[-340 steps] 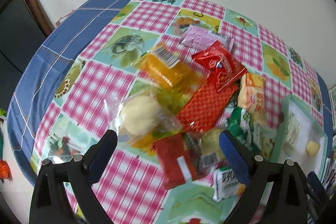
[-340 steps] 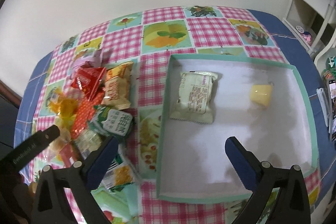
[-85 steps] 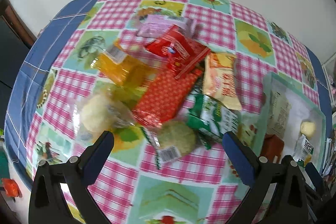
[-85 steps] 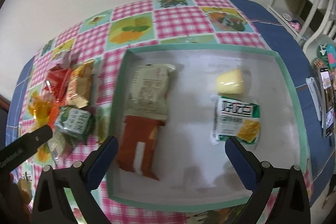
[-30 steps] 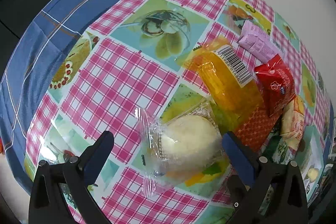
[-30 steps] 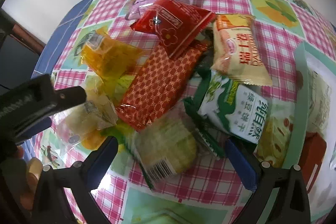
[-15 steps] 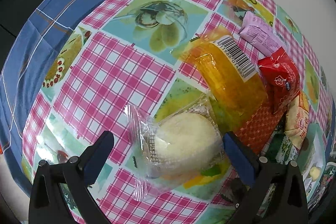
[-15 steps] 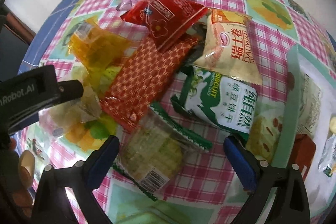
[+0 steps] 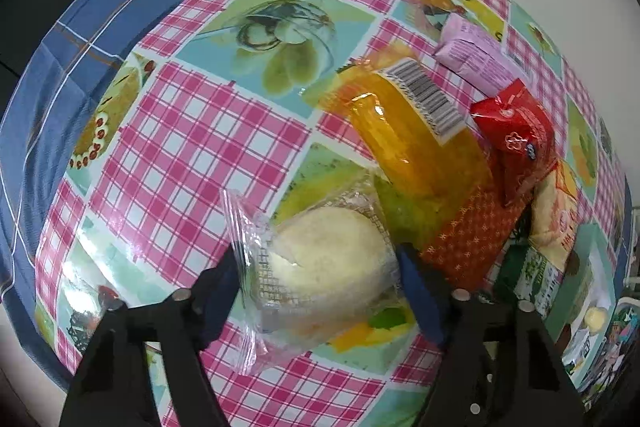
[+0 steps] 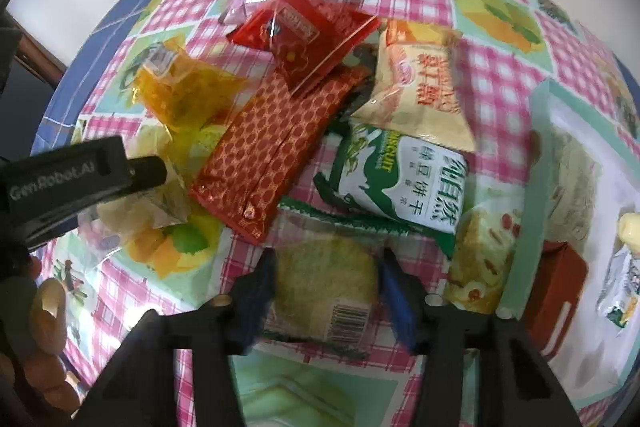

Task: Organize snacks
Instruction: 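Grasp the clear-wrapped round bun with the left tool while the right tool grasps the green-edged biscuit pack, then carry the bun and biscuit pack over the white tray and open both tools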

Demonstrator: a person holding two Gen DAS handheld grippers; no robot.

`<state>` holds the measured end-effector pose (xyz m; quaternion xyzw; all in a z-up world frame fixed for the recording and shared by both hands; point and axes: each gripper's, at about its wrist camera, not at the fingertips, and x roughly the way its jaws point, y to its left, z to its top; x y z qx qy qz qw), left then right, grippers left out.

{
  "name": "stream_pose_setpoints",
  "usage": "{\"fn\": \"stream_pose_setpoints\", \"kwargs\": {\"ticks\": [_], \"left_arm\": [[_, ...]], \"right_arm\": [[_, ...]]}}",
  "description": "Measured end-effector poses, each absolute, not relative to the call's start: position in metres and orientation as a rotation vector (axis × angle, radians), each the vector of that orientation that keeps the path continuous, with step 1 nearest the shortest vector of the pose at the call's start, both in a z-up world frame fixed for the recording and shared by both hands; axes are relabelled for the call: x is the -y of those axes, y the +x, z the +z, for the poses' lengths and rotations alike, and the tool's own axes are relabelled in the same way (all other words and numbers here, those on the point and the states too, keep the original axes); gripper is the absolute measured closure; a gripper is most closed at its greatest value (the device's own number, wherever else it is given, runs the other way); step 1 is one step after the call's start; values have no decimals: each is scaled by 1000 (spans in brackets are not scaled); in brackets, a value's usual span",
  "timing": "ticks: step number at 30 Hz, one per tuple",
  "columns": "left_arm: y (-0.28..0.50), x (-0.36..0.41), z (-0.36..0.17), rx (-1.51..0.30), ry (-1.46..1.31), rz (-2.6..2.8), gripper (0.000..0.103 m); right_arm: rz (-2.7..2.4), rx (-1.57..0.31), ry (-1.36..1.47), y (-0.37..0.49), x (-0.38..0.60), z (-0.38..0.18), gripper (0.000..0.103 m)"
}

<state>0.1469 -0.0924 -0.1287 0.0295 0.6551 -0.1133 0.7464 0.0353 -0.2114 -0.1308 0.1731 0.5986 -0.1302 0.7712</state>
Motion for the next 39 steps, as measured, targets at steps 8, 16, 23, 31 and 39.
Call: {"fn": "stream_pose_setpoints", "kwargs": {"ticks": [8, 16, 23, 31, 39], "left_arm": [[140, 103, -126, -1418, 59, -256, 35], [142, 98, -97, -1378, 20, -289, 36], [141, 90, -75, -1323, -15, -299, 36], [135, 80, -43, -1249, -60, -300, 36], [136, 84, -30, -1211, -85, -290, 36]], "right_arm": [[-265, -1288, 407, 32, 220, -119, 51], [-250, -1267, 410, 25, 219, -95, 51], [-248, -1207, 423, 11, 217, -72, 51], [-291, -1106, 413, 3, 223, -36, 51], [-358, -1074, 417, 7, 242, -24, 51]]}}
